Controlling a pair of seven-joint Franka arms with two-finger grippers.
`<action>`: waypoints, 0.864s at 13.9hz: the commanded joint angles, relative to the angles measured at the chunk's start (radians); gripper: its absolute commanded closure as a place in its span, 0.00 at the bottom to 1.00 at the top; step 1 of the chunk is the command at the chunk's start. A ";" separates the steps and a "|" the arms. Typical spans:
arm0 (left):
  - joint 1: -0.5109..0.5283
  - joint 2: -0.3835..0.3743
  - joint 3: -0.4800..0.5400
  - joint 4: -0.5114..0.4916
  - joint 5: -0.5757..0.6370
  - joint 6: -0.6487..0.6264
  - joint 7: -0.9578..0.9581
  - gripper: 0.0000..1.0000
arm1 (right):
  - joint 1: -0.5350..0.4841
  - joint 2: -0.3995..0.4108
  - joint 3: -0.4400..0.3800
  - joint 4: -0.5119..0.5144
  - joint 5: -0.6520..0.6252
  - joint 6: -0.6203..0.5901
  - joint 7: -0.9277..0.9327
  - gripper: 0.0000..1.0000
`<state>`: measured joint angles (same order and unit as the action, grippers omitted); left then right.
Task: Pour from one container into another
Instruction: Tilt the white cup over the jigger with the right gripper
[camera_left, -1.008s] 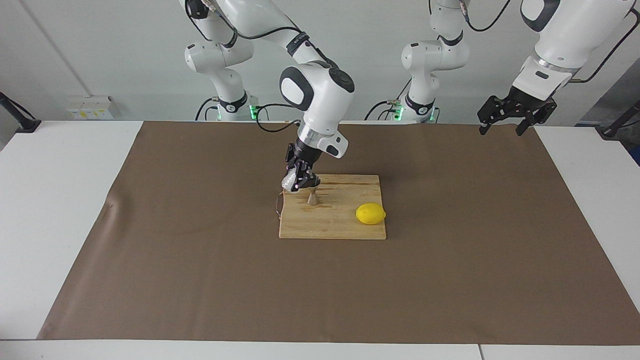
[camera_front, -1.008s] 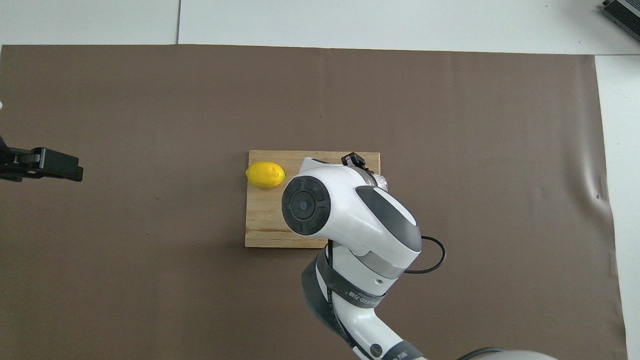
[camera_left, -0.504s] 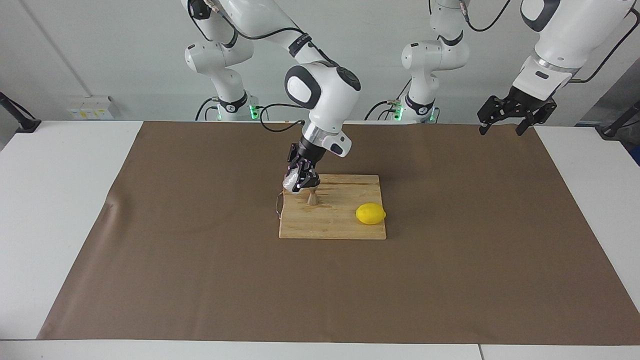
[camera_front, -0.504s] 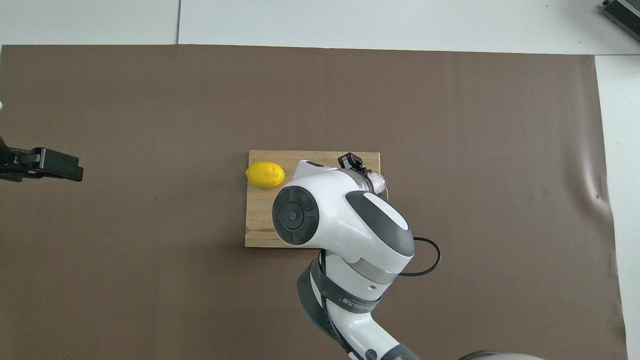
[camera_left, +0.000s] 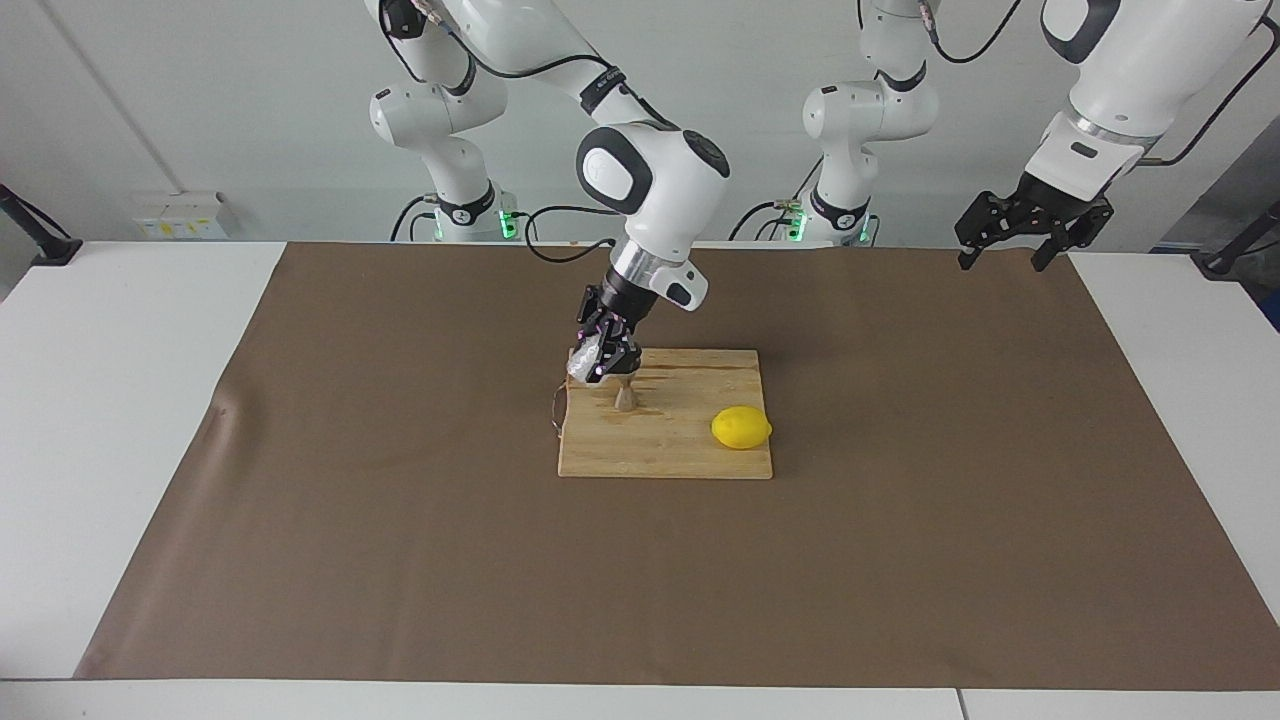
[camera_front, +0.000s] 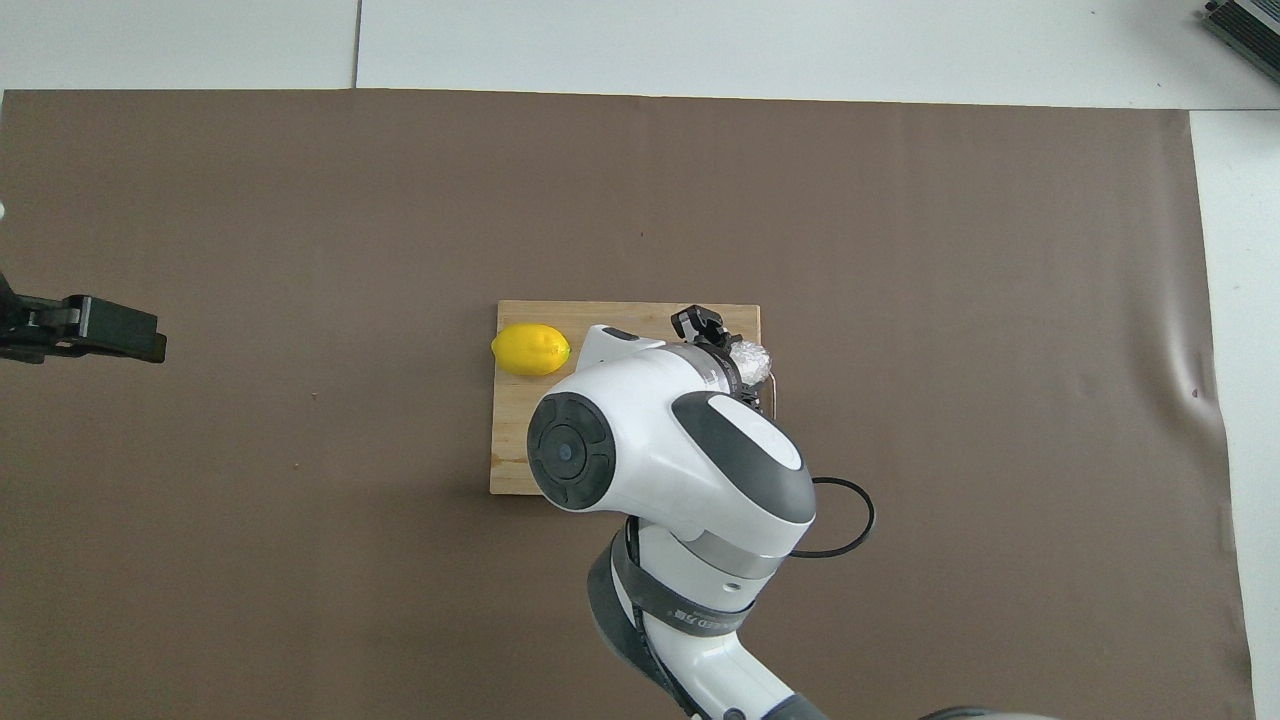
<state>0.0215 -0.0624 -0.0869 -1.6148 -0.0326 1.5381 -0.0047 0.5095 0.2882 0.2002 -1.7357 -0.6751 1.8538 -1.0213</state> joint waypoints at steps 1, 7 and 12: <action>0.017 -0.016 -0.008 -0.010 -0.015 -0.010 0.011 0.00 | 0.020 0.006 0.008 0.005 -0.041 -0.036 0.027 1.00; 0.017 -0.016 -0.008 -0.010 -0.015 -0.010 0.011 0.00 | 0.035 0.002 0.008 -0.019 -0.096 -0.039 0.041 1.00; 0.017 -0.016 -0.008 -0.010 -0.015 -0.010 0.011 0.00 | 0.035 -0.004 0.008 -0.044 -0.139 -0.039 0.041 1.00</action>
<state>0.0215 -0.0624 -0.0869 -1.6148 -0.0326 1.5381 -0.0047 0.5465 0.2894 0.2005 -1.7592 -0.7742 1.8267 -1.0085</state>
